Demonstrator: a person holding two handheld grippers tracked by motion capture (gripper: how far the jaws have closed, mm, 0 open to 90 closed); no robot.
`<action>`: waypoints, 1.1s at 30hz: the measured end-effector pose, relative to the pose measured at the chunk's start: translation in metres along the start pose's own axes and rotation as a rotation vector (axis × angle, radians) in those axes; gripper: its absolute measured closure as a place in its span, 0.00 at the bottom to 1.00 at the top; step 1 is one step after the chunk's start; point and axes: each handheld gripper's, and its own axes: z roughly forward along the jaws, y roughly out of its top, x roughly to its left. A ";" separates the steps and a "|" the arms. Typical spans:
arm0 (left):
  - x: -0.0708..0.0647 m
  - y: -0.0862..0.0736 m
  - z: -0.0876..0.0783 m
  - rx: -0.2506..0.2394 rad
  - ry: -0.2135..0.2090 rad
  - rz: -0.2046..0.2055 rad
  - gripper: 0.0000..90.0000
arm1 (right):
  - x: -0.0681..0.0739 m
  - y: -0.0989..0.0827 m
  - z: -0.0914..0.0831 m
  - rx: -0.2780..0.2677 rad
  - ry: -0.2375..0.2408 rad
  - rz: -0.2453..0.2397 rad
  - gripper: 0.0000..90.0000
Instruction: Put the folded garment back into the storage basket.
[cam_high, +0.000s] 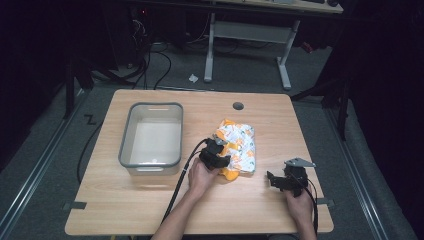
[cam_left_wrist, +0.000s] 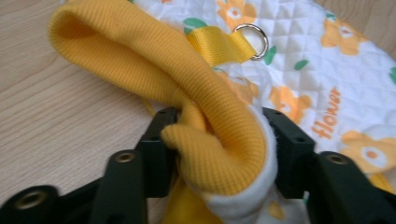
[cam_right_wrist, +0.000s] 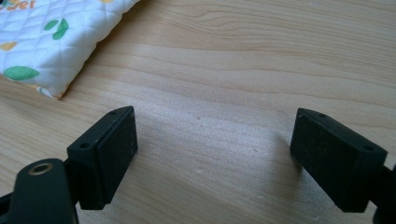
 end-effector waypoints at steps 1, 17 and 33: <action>0.000 0.000 0.000 0.001 -0.008 0.000 0.67 | 0.000 0.000 0.000 0.000 0.000 0.000 0.16; -0.001 0.003 -0.010 -0.040 -0.054 -0.011 0.84 | 0.001 0.000 0.000 0.000 0.002 -0.003 0.16; 0.003 0.010 -0.046 -0.134 -0.088 0.006 0.84 | 0.001 0.000 0.000 0.000 0.002 -0.003 0.16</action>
